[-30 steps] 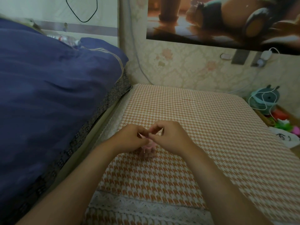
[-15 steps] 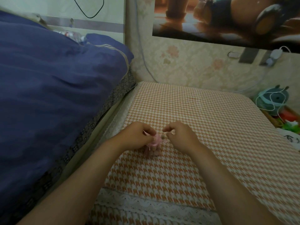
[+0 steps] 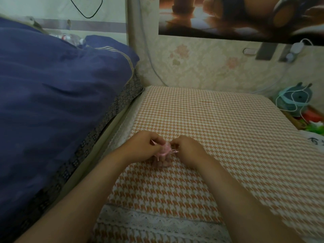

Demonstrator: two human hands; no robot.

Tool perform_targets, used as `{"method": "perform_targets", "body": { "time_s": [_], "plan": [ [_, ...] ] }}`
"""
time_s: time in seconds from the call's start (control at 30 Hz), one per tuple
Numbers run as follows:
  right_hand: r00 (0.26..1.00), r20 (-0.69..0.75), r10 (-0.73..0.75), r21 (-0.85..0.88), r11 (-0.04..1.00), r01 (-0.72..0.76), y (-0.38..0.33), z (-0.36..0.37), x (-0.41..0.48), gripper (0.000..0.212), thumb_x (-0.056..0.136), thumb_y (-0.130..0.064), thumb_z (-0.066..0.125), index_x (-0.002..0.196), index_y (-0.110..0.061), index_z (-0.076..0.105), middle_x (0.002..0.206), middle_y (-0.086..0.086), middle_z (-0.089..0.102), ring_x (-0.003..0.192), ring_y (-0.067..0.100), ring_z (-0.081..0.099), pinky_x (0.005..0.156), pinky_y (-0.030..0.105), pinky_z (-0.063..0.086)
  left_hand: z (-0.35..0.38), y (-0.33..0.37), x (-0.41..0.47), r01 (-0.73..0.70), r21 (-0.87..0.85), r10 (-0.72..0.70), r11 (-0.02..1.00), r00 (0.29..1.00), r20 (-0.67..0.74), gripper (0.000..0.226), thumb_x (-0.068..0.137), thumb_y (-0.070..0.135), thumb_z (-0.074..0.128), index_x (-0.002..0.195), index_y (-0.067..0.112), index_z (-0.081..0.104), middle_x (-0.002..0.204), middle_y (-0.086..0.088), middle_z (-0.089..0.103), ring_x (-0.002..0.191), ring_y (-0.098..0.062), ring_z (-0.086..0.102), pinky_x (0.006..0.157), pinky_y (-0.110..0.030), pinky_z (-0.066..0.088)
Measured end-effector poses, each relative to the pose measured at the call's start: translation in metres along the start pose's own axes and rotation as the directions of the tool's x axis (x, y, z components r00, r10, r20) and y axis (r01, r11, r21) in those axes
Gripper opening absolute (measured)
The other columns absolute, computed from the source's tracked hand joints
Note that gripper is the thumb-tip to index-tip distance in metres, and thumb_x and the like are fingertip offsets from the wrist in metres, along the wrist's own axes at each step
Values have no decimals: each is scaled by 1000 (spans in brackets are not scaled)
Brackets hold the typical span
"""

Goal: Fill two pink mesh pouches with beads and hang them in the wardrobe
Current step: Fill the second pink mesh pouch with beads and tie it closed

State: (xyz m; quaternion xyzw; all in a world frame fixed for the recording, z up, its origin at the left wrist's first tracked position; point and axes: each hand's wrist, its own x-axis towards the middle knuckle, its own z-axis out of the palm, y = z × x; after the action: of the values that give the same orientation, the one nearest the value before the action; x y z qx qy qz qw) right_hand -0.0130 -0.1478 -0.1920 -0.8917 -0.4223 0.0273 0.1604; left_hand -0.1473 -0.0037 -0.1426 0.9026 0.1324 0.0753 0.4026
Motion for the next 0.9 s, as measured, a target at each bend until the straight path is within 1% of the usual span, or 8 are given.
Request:
{"method": "perform_targets", "body": {
  "time_s": [0.13, 0.33, 0.47, 0.57, 0.63, 0.73, 0.8, 0.9],
  "plan": [
    [999, -4, 34, 94, 995, -33, 3, -5, -4, 22, 92, -24, 65, 111, -32, 72, 114, -5, 69, 99, 16, 64, 80, 30, 50, 1, 1, -1, 5, 31, -5, 999, 1000, -5, 22, 86, 28, 69, 107, 24, 74, 81, 15, 69, 61, 6, 62, 58, -13, 47],
    [986, -145, 81, 321, 946, -31, -8, -28, -7, 17, 92, -34, 65, 108, -32, 69, 96, -14, 67, 90, 6, 63, 80, 29, 52, -1, -1, -1, 18, 54, -18, 998, 1000, 3, 22, 87, 22, 64, 107, 26, 73, 90, 8, 72, 73, -4, 68, 69, -26, 58],
    [978, -200, 57, 455, 889, 42, -19, -43, -12, 16, 85, -35, 75, 100, -31, 72, 88, -16, 70, 81, -7, 62, 74, 18, 49, -2, -2, -1, 1, 77, -1, 997, 1000, -1, 23, 88, 20, 63, 108, 25, 73, 91, 14, 69, 77, 0, 66, 73, -25, 56],
    [980, -197, 3, 436, 896, 85, -27, -47, -18, 15, 81, -39, 77, 95, -32, 73, 86, -17, 71, 73, -8, 61, 71, 18, 50, -2, 0, -3, -2, 23, 2, 1000, 1000, 15, 18, 89, 21, 64, 104, 25, 73, 80, 8, 73, 65, -2, 67, 57, -15, 50],
    [984, -174, -48, 382, 917, 113, -31, -46, -22, 13, 82, -41, 75, 94, -35, 74, 86, -19, 70, 77, -7, 62, 72, 23, 53, -2, 2, -5, -11, -16, 12, 1000, 999, 33, 14, 88, 23, 65, 99, 24, 75, 73, 3, 74, 60, -4, 67, 51, -15, 47],
    [981, -153, -122, 290, 943, 162, -35, -45, -26, 14, 87, -40, 71, 100, -39, 75, 91, -21, 67, 85, -5, 59, 76, 26, 52, -2, 2, -6, -20, -17, 20, 1000, 999, 42, 16, 87, 28, 69, 100, 23, 76, 76, 5, 75, 68, -3, 69, 60, -21, 51],
    [978, -152, -140, 230, 958, 173, -34, -45, -26, 16, 91, -37, 66, 104, -38, 75, 97, -19, 64, 87, -3, 57, 78, 27, 50, -3, 1, -5, -13, -7, 13, 1000, 999, 48, 17, 87, 27, 68, 103, 23, 75, 80, 8, 74, 73, -2, 69, 64, -20, 52],
    [982, -115, -151, 156, 973, 168, -29, -45, -28, 24, 95, -23, 58, 107, -36, 73, 107, -17, 61, 94, 1, 55, 84, 29, 50, -5, 1, -6, -14, 36, 13, 999, 999, 41, 21, 89, 23, 65, 108, 25, 74, 90, 12, 72, 82, -1, 67, 75, -25, 57]
  ]
}}
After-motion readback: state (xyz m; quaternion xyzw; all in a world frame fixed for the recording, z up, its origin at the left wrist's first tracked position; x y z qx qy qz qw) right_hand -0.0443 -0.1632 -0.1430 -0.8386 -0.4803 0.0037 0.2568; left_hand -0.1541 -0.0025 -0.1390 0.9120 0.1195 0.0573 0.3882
